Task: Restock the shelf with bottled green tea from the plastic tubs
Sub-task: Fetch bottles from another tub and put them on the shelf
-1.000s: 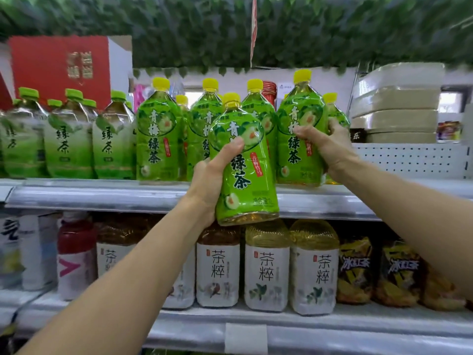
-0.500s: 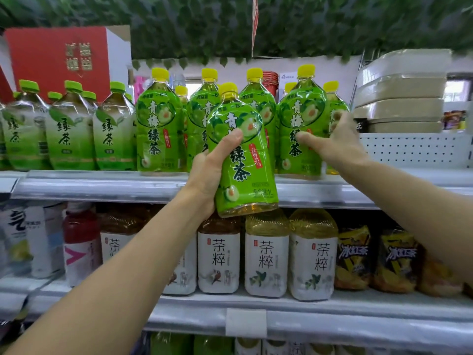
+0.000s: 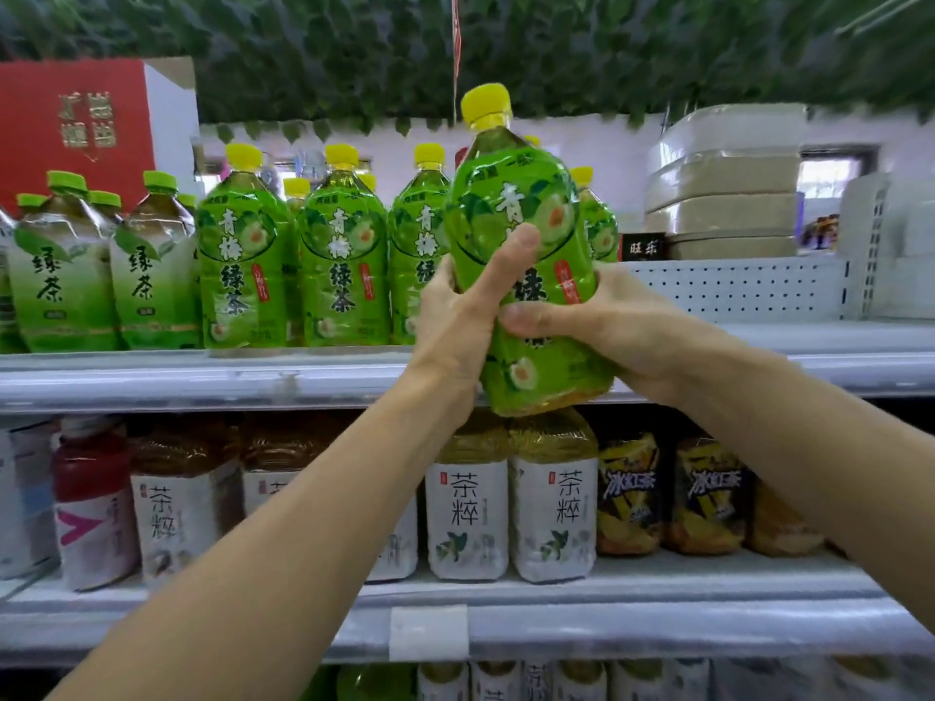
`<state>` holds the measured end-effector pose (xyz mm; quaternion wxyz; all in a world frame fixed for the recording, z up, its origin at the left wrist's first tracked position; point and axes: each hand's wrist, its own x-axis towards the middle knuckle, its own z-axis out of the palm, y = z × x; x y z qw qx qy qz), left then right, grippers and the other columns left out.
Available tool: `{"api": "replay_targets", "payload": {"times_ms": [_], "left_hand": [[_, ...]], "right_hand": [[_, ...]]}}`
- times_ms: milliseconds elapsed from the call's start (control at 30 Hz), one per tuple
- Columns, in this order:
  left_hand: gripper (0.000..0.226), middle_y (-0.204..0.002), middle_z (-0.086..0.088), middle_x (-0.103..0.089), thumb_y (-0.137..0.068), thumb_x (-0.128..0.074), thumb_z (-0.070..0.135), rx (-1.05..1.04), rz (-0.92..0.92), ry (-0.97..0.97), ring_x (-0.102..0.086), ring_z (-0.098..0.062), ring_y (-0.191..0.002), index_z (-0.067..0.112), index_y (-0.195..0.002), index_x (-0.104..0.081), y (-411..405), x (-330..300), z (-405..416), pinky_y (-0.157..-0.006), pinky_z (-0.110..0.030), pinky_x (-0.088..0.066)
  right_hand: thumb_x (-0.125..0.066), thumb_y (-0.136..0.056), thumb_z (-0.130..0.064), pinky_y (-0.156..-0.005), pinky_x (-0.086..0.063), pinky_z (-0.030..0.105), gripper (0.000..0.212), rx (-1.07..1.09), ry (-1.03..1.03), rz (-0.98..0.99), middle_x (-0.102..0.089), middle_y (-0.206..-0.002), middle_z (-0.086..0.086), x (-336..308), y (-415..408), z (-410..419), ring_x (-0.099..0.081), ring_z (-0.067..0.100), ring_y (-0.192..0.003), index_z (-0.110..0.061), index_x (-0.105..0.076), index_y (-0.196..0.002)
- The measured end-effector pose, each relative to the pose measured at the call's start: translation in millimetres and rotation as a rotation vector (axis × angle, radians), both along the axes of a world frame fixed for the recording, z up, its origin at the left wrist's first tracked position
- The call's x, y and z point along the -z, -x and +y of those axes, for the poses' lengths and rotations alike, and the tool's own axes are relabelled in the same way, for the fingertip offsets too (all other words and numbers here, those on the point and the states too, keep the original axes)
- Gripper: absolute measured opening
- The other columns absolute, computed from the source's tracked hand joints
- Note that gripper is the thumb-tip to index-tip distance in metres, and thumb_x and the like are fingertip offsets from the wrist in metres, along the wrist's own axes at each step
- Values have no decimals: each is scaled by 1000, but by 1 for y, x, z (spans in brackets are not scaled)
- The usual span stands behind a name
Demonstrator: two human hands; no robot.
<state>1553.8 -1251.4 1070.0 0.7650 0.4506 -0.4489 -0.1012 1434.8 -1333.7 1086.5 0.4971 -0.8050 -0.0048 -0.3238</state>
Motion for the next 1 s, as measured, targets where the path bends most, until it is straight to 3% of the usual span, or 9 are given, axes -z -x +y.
{"api": "replay_targets", "payload": {"times_ms": [67,167,300,433,533,667,800,933,1000], "left_hand": [[101,-128,-10,-68,-67,-61,87,90,-57,-37,-68,-31,-115,17,-140,-54,4,-9,-10,-98,-55,-52],[72,-138,-6,-60,-97,-28,71,-19,-91,27,-57,-22,-128,19,-140,-53,7,-21,-28,-112,-52,-42],[73,-155,-5,-27,-94,-63,45,-592,-444,-114,-23,-19,-145,20,-153,-29,-5,-10,-51,-120,-35,-17],[104,-162,-5,-15,-82,-76,46,-848,-795,-244,-18,-23,-147,21,-159,-11,-24,17,-70,-115,-35,-29],[110,-164,-4,-11,-80,-77,50,-914,-792,-272,-16,-24,-149,25,-160,-5,-21,18,-77,-108,-39,-41],[115,-167,-6,-7,-80,-78,50,-923,-705,-315,-11,-23,-153,24,-160,1,-17,17,-80,-111,-40,-37],[116,-168,-3,-6,-80,-77,50,-929,-677,-325,-11,-21,-153,26,-160,3,-16,18,-80,-111,-41,-38],[113,-168,-3,-9,-80,-78,49,-948,-658,-321,-12,-21,-153,26,-160,-1,-13,18,-82,-110,-44,-38],[111,-167,-3,-10,-81,-78,47,-960,-629,-327,-12,-21,-153,25,-160,-4,-11,18,-86,-111,-44,-38]], "right_hand": [[-84,-53,-28,-75,-61,40,67,38,1,-75,-76,-99,11,-1,7,-10,-74,27,-90,-7,-66,-115],[-84,-56,-27,-76,-62,37,61,109,-6,-191,-77,-100,7,-7,14,-25,-75,23,-91,-10,-68,-113],[-93,-45,-32,-76,-62,39,88,251,-142,-380,-76,-104,7,-21,10,-57,-75,22,-92,-5,-62,-123],[-96,-34,-38,-76,-62,39,108,330,-212,-384,-75,-107,3,-28,7,-93,-74,17,-92,-10,-56,-130],[-96,-32,-41,-80,-61,41,110,342,-209,-328,-75,-108,1,-24,1,-115,-74,17,-92,-14,-55,-131],[-97,-27,-44,-76,-61,40,112,341,-206,-252,-74,-107,4,-15,-11,-134,-75,18,-90,-14,-56,-126],[-90,-45,-30,-61,-60,34,82,283,-207,-77,-76,-95,3,-16,-16,-141,-75,17,-79,-14,-58,-119],[-88,-58,-38,-61,-56,26,72,298,-113,63,-75,-103,2,-18,-14,-149,-74,15,-86,-16,-62,-121],[-87,-52,-47,-67,-55,28,77,312,-56,112,-75,-106,1,-18,-12,-151,-72,16,-92,-18,-64,-120]]}}
